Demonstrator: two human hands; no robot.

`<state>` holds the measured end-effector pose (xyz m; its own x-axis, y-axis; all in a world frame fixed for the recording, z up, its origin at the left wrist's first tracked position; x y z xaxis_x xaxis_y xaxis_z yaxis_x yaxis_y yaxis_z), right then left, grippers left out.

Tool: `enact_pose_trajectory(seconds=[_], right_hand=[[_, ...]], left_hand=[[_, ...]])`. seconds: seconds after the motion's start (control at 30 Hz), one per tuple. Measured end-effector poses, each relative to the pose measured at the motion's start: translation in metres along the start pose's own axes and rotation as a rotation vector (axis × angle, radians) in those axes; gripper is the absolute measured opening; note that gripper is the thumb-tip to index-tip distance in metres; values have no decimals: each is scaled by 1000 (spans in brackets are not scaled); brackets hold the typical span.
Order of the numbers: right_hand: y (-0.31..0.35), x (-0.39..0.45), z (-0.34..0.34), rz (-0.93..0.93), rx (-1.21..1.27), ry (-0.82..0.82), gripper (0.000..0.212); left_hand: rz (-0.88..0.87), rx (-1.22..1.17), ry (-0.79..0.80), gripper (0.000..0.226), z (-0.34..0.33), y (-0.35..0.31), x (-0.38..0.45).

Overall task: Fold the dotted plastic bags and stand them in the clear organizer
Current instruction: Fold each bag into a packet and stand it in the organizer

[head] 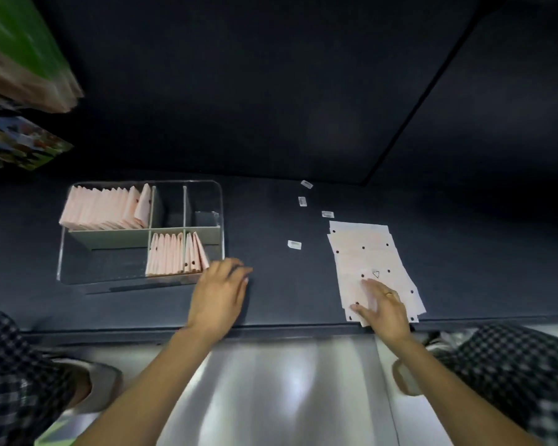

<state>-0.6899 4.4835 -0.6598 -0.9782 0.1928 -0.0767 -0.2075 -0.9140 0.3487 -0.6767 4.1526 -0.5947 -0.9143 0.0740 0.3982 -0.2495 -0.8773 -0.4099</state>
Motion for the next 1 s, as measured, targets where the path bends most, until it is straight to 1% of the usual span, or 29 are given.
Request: enact_pose_trajectory(seconds=[0.07, 0.13, 0.2, 0.23, 0.27, 0.37, 0.43, 0.5, 0.57, 0.63, 0.7, 0.77, 0.83, 0.87, 0.9, 0.93, 0.97, 1.0], right_hand=[[-7, -2, -3, -9, 96, -61, 47], [-11, -3, -5, -34, 186, -120, 30], [-15, -2, -5, -74, 243, -150, 15], [-16, -1, -5, -88, 263, -160, 8], [-17, -1, -4, -98, 282, -168, 5], [-11, 1, -1, -81, 279, -185, 5], [5, 2, 3, -9, 256, -199, 5], [31, 1, 5, 108, 257, -183, 7], [62, -4, 2, 246, 268, -105, 9], [89, -12, -8, 324, 334, 27, 11], [107, -22, -20, 308, 430, 164, 12], [117, -31, -31, 243, 493, 271, 11], [120, -38, -39, 192, 526, 353, 10], [120, -40, -43, 171, 536, 402, 11], [120, -42, -44, 157, 536, 466, 12], [119, -43, -44, 147, 529, 540, 14], [118, -42, -43, 132, 528, 612, 16], [115, -40, -40, 103, 552, 671, 18]], left_hand=[[-50, -54, 156, 21, -21, -14, -13], [-13, -81, 352, 33, -44, -18, -31], [24, -31, 494, 43, -62, -13, -49], [20, 3, 530, 46, -66, -11, -56], [7, 20, 542, 49, -68, -11, -60], [9, 20, 550, 52, -69, -14, -63], [17, 23, 544, 51, -68, -19, -57], [20, -20, 498, 53, -66, -27, -49], [31, -132, 415, 59, -61, -38, -40], [25, -223, 362, 69, -58, -45, -37], [-5, -258, 327, 75, -55, -51, -37], [-70, -241, 289, 74, -50, -53, -38], [-179, -173, 222, 63, -44, -53, -41], [-214, -144, 193, 52, -42, -52, -42], [-225, -133, 172, 35, -40, -51, -42], [-190, -139, 171, 18, -39, -48, -41], [-107, -158, 178, 6, -40, -44, -40], [27, -191, 204, 6, -42, -37, -40]])
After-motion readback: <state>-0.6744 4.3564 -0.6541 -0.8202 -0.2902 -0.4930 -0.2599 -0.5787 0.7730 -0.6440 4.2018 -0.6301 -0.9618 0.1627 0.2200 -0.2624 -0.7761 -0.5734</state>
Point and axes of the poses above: each hand's wrist, its own x-axis towards the middle knuckle, its own z-axis out of the back of the hand, y = z × x, the point moved 5 cm from there along x, towards the middle knuckle, and after that the axes turned 9 degrees about -y, right-handed, at the moved point
